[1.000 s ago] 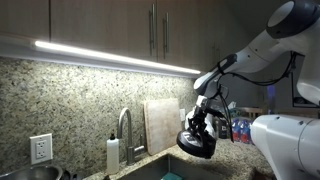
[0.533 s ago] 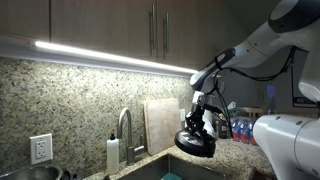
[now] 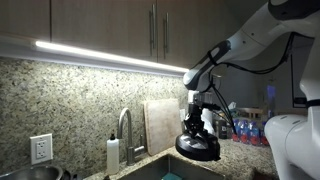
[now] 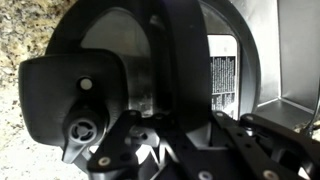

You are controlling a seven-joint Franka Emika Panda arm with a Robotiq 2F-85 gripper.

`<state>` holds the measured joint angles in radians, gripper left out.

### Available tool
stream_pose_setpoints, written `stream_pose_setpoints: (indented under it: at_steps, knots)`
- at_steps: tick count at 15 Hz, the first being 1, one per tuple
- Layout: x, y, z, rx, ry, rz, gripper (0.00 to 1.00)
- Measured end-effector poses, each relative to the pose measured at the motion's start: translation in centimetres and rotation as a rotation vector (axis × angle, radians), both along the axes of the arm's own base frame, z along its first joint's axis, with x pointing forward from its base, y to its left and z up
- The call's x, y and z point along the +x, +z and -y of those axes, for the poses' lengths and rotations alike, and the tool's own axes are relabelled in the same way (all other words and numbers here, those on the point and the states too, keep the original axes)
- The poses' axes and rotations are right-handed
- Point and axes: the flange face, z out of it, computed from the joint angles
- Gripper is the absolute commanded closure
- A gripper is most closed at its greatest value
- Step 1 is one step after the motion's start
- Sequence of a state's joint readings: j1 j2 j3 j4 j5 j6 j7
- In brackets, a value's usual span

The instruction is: Put the lid on the cooker

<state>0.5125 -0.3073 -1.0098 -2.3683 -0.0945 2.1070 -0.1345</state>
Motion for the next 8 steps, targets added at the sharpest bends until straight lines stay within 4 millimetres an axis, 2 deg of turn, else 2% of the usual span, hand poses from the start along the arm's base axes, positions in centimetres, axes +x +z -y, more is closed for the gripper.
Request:
stream_pose_setpoints:
  at_steps: [8]
  knots:
    - [-2.2, 2.0, -5.9, -0.08, 0.136, 0.015, 0.94]
